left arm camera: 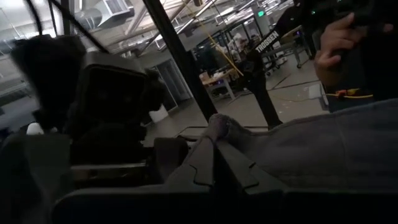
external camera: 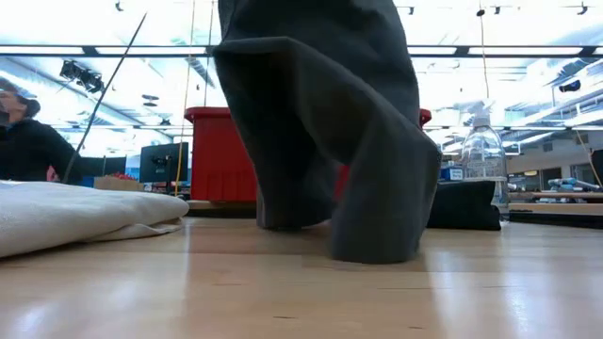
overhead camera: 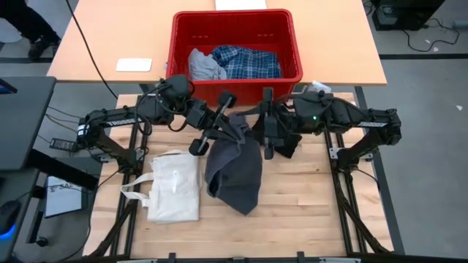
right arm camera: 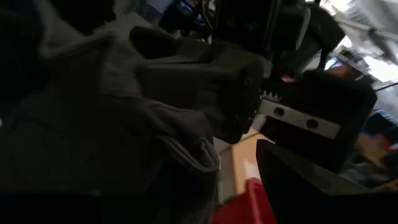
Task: Fold Laundry from Bin
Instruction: Fold the gray shorts
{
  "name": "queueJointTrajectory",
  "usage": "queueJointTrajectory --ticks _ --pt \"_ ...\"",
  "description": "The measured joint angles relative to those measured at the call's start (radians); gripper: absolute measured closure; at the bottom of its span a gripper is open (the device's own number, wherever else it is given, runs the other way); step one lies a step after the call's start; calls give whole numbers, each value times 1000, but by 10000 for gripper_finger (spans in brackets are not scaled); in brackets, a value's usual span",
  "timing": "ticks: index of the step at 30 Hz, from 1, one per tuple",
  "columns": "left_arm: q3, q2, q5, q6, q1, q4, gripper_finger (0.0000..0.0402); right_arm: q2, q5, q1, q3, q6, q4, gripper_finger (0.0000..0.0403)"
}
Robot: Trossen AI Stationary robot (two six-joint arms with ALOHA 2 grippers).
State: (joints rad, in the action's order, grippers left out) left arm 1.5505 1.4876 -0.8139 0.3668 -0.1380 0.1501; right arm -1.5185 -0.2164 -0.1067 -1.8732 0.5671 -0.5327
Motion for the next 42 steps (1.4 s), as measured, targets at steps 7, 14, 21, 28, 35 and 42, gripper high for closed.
queueJointTrajectory --ticks 7,14,21,28,35,42 --pt "0 0 -1 3 -25 -2 395 -1 189 40 0 -97 -30 212" --pt "0 0 -9 2 -47 -10 395 -32 242 46 0 -73 -29 213" --pt "0 -3 -6 19 -50 -46 395 -47 247 47 0 -111 -5 240" --pt "1 -1 21 -71 -50 -40 395 -49 343 62 3 -113 -6 382" --pt "1 -13 58 -312 -96 -53 358 -40 242 71 3 -247 -14 382" --pt "0 -57 137 -399 -160 -79 274 15 222 71 3 -304 -9 382"
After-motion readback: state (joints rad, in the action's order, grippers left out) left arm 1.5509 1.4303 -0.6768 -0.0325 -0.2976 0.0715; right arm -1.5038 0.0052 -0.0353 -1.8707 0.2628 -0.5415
